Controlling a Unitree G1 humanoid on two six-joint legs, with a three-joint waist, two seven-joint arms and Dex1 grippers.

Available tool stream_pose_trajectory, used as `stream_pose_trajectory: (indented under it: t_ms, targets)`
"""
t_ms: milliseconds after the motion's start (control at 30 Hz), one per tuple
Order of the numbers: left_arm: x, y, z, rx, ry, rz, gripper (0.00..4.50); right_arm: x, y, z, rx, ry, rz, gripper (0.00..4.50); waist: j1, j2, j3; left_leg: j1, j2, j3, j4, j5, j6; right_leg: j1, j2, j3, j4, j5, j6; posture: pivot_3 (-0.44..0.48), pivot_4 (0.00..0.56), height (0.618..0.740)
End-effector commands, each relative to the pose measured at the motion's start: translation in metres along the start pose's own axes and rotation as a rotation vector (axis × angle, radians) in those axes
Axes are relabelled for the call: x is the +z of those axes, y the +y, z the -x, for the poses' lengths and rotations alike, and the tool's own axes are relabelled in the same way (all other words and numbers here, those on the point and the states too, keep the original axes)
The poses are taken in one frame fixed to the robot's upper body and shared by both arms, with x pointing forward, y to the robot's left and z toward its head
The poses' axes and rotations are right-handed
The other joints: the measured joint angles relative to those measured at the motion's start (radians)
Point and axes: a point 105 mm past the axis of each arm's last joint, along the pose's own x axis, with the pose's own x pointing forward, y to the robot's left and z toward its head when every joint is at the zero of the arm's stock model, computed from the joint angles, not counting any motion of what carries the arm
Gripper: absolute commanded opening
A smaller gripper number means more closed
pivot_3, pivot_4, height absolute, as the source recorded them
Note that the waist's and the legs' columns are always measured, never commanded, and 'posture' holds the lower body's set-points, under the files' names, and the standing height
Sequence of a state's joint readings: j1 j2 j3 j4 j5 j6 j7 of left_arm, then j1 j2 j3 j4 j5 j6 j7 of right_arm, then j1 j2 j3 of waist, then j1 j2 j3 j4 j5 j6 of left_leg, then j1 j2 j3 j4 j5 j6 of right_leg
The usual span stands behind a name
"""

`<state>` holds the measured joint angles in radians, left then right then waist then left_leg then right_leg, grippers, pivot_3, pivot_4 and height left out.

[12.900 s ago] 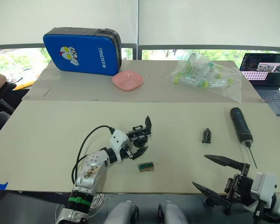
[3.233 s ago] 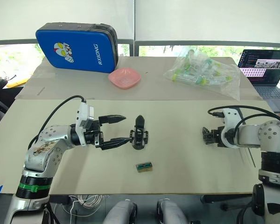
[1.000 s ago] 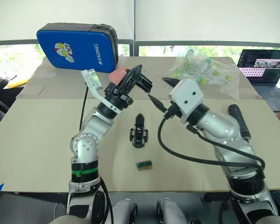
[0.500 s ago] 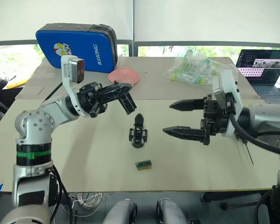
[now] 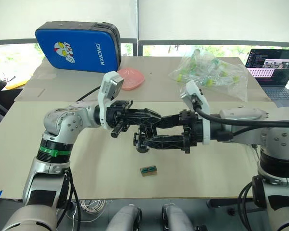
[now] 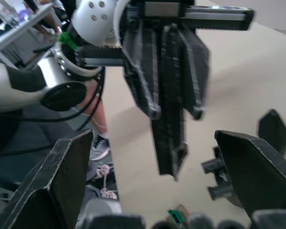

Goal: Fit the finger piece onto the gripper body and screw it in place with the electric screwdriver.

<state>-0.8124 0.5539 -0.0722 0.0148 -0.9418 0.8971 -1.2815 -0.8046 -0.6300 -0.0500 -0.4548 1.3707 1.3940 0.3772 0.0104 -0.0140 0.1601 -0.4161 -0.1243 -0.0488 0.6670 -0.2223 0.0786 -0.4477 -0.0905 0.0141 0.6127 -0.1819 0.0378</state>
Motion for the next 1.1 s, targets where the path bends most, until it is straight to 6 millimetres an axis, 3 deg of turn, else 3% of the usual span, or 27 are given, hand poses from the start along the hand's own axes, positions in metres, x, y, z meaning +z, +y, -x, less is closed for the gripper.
stream_pose_trajectory:
  t_ms: [33, 500, 633, 900, 1100]
  targets:
    - [0.008, -0.009, -0.001, -0.04, 0.008, -0.057, 0.12, 0.006, 0.008, -0.001, 0.017, -0.025, 0.004, 4.5, 0.0, 0.0, 0.0, 0.0, 0.0, 0.0, 0.0, -0.001, 0.001, 0.0, 0.0, 0.0, 0.0, 0.0, 0.0, 0.0, 0.15, 0.74]
    - [-0.001, -0.009, 0.001, -0.038, 0.048, -0.063, 0.12, 0.004, 0.012, -0.011, 0.007, -0.047, -0.044, 4.5, -0.002, 0.0, 0.0, 0.0, 0.0, 0.0, 0.0, 0.002, 0.008, -0.001, 0.0, 0.0, 0.002, 0.0, 0.0, 0.0, 0.15, 0.74]
    - [-0.001, -0.007, 0.0, -0.033, 0.046, -0.067, 0.12, 0.005, 0.011, -0.011, 0.002, -0.043, -0.045, 3.31, -0.001, 0.0, 0.0, 0.0, 0.0, 0.0, 0.0, 0.001, 0.01, -0.001, 0.0, 0.0, 0.002, 0.0, 0.0, 0.0, 0.15, 0.74]
    - [-0.002, -0.004, -0.001, -0.013, 0.042, -0.073, 0.12, 0.004, 0.011, -0.011, 0.003, -0.035, -0.048, 0.47, -0.001, 0.0, 0.0, 0.0, 0.0, 0.0, 0.0, 0.001, 0.011, -0.001, 0.001, 0.0, 0.002, 0.0, 0.0, 0.0, 0.15, 0.74]
    - [0.0, -0.005, 0.001, -0.003, 0.023, -0.056, 0.12, 0.001, 0.011, -0.01, 0.003, -0.023, -0.049, 0.41, -0.001, 0.0, 0.0, 0.0, 0.0, 0.0, 0.0, 0.001, 0.011, -0.001, 0.001, 0.0, 0.002, 0.0, 0.0, 0.0, 0.15, 0.74]
